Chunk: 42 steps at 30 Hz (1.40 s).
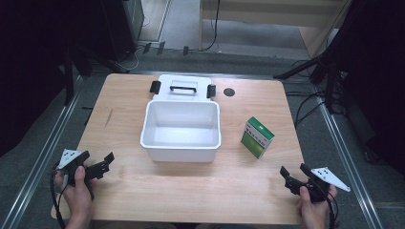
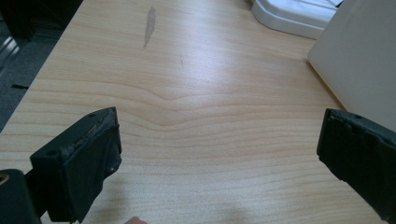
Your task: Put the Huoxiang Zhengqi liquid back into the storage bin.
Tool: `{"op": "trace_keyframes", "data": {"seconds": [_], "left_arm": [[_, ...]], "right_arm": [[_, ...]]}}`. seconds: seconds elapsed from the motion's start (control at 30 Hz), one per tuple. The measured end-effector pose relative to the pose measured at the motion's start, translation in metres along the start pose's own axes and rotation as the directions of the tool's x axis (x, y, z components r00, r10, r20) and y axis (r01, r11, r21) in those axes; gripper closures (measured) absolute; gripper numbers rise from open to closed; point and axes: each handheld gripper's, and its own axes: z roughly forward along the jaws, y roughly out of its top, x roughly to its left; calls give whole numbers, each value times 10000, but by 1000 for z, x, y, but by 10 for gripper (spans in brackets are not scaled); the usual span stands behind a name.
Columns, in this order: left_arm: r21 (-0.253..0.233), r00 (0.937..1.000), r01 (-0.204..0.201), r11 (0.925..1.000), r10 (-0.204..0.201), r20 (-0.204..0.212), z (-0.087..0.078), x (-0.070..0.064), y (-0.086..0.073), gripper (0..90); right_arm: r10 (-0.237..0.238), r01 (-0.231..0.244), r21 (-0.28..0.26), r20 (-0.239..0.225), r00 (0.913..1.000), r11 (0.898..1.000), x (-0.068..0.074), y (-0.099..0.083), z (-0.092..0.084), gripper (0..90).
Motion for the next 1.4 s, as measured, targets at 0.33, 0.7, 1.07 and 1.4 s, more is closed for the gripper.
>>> {"op": "trace_keyframes", "data": {"seconds": [0.33, 0.7, 1.07, 1.4], "left_arm": [[-185, 9999, 10, 9998, -7, 139, -2, 0, -1, 7], [-424, 9997, 115, 9990, -107, 202, -8, 1, -4, 7], [-435, 9997, 128, 9990, -118, 216, -8, 1, -4, 7], [-315, 9994, 127, 9994, -117, 334, -7, 1, -4, 7]], "right_arm": [[-1403, 1469, 1299, -583, 9884, 9806, 14, 1, 7, 186], [-1909, 2151, 1981, -1345, 9724, 9563, 31, 23, 9, 174], [-3152, 3532, 4045, -1597, 9355, 8436, 56, 70, 18, 194], [-3235, 3583, 6394, -1767, 9296, 6803, 65, 104, 28, 211]]}}
